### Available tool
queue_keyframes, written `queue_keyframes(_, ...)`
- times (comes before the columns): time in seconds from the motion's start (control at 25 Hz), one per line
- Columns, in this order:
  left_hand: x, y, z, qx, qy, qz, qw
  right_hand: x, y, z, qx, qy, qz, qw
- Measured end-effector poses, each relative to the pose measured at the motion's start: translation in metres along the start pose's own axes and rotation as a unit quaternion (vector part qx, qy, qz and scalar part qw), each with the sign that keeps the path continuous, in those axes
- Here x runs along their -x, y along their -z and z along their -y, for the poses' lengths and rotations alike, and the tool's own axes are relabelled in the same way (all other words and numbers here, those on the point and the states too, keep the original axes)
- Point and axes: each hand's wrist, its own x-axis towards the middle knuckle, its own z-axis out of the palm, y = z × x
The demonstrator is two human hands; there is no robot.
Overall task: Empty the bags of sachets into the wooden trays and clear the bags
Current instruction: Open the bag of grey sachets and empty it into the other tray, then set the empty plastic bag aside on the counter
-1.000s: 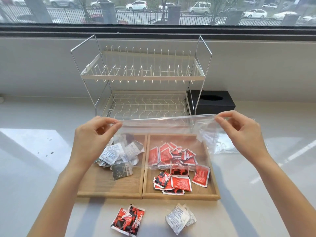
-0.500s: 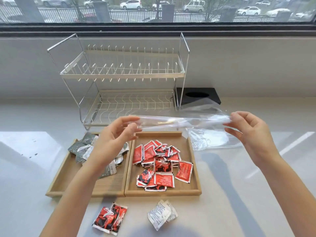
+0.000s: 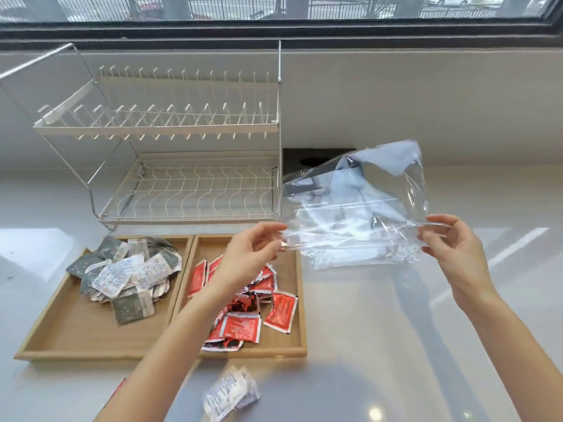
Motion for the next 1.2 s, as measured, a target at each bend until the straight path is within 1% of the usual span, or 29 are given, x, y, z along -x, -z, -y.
queue_keyframes(0.16, -0.044, -0.039, 0.019, -0.110, 0.003, 0.032, 0.993, -0.039, 0.011, -0.038, 0.056, -0.034, -0.062, 0.996)
queue_keyframes(0.24, -0.062, -0.055, 0.028, -0.161, 0.004, 0.043, 0.986, -0.054, 0.010, -0.055, 0.079, -0.052, -0.070, 0.993)
queue_keyframes(0.44, -0.087, -0.073, 0.057, -0.257, 0.055, 0.065, 0.963, -0.079, 0.001, -0.091, 0.133, -0.095, -0.040, 0.986)
queue_keyframes(0.6, -0.092, -0.076, 0.073, -0.307, 0.046, 0.058, 0.949, -0.081, -0.003, -0.111, 0.177, -0.129, -0.013, 0.976)
queue_keyframes(0.68, -0.093, -0.078, 0.078, -0.359, 0.043, 0.054, 0.931, -0.081, -0.003, -0.116, 0.200, -0.130, 0.000, 0.971)
queue_keyframes(0.8, -0.089, -0.084, 0.082, -0.415, 0.027, 0.050, 0.908, -0.078, -0.003, -0.120, 0.272, -0.103, 0.019, 0.957)
queue_keyframes(0.96, -0.084, -0.083, 0.077, -0.414, 0.044, 0.037, 0.908, -0.068, -0.008, -0.110, 0.344, -0.075, 0.038, 0.935)
queue_keyframes(1.08, -0.076, -0.073, 0.072, -0.426, 0.044, 0.052, 0.902, -0.057, -0.018, -0.100, 0.384, -0.003, 0.066, 0.921)
queue_keyframes(1.2, -0.062, -0.058, 0.070, -0.450, 0.026, 0.053, 0.891, -0.041, -0.034, -0.087, 0.414, 0.072, 0.127, 0.898)
